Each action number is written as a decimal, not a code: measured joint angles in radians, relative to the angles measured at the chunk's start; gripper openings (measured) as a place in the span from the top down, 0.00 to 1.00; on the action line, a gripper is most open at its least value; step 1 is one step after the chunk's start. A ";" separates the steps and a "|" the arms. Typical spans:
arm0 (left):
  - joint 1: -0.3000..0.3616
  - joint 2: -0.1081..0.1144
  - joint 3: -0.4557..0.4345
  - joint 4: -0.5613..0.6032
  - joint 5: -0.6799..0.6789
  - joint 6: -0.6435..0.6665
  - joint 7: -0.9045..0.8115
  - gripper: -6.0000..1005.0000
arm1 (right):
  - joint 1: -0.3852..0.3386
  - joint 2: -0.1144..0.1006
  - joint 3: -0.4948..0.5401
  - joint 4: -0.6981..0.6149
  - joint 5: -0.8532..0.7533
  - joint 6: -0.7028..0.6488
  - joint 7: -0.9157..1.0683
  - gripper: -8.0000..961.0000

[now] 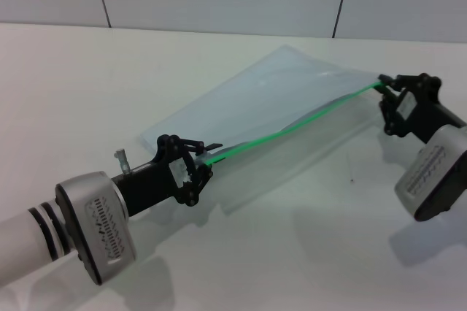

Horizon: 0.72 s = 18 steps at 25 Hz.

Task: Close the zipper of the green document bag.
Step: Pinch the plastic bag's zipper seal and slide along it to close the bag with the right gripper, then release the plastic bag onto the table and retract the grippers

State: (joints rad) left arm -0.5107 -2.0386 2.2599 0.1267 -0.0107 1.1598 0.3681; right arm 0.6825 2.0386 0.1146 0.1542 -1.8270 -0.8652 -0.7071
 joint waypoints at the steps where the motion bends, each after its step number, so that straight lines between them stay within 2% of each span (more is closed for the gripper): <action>1: 0.000 0.000 0.000 0.000 0.000 0.000 0.000 0.81 | -0.002 0.000 0.009 -0.005 0.000 0.001 0.000 0.92; 8: 0.001 0.000 0.000 -0.001 0.000 0.000 0.000 0.81 | -0.008 -0.001 0.040 -0.027 0.000 0.024 0.003 0.92; 14: 0.001 0.000 0.000 0.000 -0.001 0.000 0.000 0.80 | -0.018 0.000 0.061 -0.029 0.003 0.016 -0.008 0.86; 18: -0.001 0.000 -0.006 0.000 -0.006 0.018 -0.001 0.80 | -0.026 0.003 0.121 -0.004 0.090 0.013 -0.010 0.82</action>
State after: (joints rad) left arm -0.5119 -2.0383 2.2535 0.1272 -0.0166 1.1774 0.3667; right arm 0.6563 2.0421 0.2355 0.1506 -1.7374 -0.8525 -0.7173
